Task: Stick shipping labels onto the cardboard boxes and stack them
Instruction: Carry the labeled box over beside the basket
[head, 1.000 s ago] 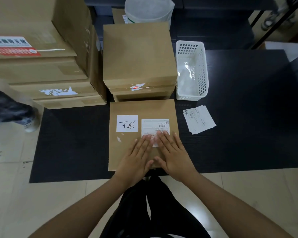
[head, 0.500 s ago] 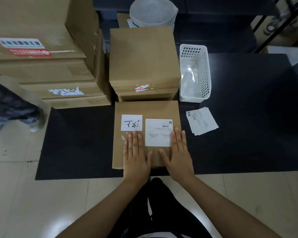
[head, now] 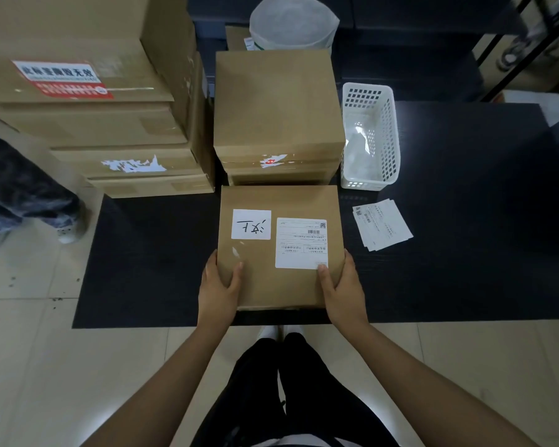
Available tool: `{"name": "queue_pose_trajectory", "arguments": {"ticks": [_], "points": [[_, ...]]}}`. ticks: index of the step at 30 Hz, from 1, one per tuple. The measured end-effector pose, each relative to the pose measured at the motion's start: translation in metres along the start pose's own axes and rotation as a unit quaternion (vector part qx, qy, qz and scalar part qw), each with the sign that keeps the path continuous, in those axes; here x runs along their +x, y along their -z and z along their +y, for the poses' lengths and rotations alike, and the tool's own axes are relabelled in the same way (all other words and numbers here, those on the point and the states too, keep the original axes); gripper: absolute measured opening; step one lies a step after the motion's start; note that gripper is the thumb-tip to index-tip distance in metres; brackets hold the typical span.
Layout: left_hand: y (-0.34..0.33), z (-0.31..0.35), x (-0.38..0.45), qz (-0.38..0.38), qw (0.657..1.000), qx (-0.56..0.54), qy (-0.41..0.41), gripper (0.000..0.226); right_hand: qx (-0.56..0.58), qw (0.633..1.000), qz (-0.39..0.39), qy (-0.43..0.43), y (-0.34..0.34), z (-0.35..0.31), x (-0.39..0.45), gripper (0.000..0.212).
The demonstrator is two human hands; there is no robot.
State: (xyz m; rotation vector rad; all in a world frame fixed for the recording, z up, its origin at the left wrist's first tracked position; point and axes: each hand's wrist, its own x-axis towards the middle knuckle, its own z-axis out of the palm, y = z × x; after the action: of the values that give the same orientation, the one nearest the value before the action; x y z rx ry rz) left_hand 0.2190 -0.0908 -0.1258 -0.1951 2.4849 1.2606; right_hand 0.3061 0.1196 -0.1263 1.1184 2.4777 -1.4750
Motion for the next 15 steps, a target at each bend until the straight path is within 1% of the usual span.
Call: {"name": "queue_pose_trajectory", "arguments": {"ticks": [7, 11, 15], "points": [[0.007, -0.006, -0.009, 0.014, 1.000, 0.010, -0.004, 0.071, -0.009, 1.000, 0.000, 0.009, -0.002, 0.002, -0.011, 0.080], [0.008, -0.006, -0.020, 0.021, 0.999, 0.002, -0.030, 0.068, 0.001, 1.000, 0.027, 0.015, 0.002, 0.004, -0.024, 0.078], [-0.004, 0.011, -0.032, 0.019, 0.999, -0.014, -0.048, 0.069, 0.016, 0.998, 0.052, 0.015, 0.024, 0.011, -0.031, 0.080]]}}
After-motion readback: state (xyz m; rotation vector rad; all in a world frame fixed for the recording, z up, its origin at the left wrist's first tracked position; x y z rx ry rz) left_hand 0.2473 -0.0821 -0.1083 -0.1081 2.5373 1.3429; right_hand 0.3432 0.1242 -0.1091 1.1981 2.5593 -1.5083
